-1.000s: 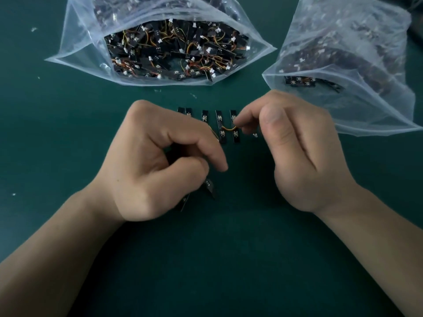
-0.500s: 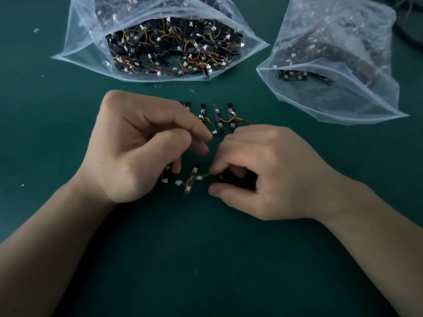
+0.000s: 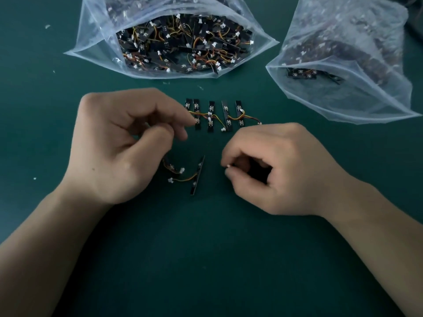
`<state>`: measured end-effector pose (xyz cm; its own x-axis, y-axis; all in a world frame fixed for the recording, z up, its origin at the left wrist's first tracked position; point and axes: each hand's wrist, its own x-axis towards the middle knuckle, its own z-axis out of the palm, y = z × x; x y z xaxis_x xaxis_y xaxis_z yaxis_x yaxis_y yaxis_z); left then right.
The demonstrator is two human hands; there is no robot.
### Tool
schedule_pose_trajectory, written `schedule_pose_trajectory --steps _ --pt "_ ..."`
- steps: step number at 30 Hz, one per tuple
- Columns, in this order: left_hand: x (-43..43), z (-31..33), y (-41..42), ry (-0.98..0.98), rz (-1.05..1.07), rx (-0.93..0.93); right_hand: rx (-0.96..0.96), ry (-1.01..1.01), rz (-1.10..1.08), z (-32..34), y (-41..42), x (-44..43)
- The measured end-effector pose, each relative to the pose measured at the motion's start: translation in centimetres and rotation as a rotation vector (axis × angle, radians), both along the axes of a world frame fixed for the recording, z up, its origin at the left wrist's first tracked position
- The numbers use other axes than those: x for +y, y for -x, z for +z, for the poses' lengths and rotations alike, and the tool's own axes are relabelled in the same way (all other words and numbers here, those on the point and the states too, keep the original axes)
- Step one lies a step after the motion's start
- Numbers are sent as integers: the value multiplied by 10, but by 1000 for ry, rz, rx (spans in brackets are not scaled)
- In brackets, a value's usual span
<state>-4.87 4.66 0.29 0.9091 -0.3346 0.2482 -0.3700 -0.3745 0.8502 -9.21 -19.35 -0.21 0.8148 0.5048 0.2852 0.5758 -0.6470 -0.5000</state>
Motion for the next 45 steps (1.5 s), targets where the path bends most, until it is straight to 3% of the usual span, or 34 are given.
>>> schedule_pose_trajectory --steps 4,12,20,33,45 --pt "5 -7 2 73 -70 -20 37 -138 -67 1 4 -9" --pt "-1 -1 5 -5 -158 -50 18 48 -120 2 8 -35" --pt "-4 3 6 -150 -224 -214 94 26 -96 4 7 -41" --pt "3 6 3 -318 -269 -54 63 78 -175 1 7 -35" --pt "7 4 3 -438 -355 -114 106 82 -185 2 6 -37"
